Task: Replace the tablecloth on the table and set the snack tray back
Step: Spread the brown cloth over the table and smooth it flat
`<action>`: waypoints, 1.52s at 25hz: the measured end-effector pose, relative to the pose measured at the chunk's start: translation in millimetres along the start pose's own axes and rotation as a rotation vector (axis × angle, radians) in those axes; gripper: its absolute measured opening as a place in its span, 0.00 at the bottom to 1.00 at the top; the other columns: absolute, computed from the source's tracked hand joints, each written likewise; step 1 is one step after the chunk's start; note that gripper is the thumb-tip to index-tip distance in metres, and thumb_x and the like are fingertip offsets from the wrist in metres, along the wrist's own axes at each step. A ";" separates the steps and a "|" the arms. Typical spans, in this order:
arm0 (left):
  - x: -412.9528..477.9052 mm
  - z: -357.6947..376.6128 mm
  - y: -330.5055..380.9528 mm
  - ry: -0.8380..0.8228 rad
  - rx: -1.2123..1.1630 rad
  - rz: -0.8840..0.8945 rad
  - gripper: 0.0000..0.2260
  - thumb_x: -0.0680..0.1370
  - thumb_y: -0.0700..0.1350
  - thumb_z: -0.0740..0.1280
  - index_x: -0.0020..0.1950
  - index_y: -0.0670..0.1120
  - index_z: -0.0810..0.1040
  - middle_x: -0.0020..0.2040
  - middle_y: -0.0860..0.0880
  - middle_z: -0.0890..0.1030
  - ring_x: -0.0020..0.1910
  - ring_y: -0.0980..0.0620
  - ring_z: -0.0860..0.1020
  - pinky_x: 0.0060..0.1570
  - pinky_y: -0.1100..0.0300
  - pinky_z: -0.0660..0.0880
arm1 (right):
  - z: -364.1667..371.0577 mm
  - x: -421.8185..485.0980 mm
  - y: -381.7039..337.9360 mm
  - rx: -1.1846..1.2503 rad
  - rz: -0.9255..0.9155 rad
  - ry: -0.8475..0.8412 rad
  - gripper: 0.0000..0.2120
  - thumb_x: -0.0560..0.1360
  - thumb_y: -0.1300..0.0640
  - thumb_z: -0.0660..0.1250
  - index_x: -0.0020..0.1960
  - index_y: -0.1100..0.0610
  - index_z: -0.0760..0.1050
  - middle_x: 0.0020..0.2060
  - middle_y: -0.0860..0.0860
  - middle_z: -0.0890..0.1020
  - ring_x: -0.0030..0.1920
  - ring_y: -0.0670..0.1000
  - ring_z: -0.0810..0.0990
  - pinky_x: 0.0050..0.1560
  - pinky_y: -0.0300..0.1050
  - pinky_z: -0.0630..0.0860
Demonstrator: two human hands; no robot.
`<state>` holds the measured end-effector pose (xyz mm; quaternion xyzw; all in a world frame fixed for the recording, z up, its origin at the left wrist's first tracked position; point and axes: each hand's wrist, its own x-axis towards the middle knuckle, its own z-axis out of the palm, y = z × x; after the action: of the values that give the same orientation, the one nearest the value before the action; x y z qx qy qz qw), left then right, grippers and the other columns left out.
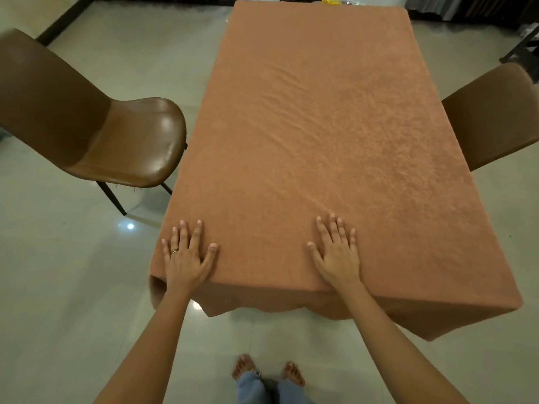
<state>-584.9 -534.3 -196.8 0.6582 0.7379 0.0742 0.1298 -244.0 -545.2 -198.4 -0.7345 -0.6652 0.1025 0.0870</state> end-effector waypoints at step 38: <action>217.7 -57.0 -96.7 -0.260 -0.086 0.553 0.27 0.82 0.56 0.46 0.79 0.50 0.43 0.79 0.49 0.42 0.77 0.48 0.40 0.69 0.52 0.30 | 80.7 0.8 -361.4 0.016 0.062 0.136 0.15 0.73 0.47 0.57 0.51 0.54 0.76 0.49 0.52 0.78 0.49 0.55 0.75 0.48 0.53 0.71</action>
<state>-715.2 -327.0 -189.9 0.8318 0.5042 0.0531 0.2259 -612.0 -508.9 -180.8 -0.7593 -0.6338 0.0603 0.1344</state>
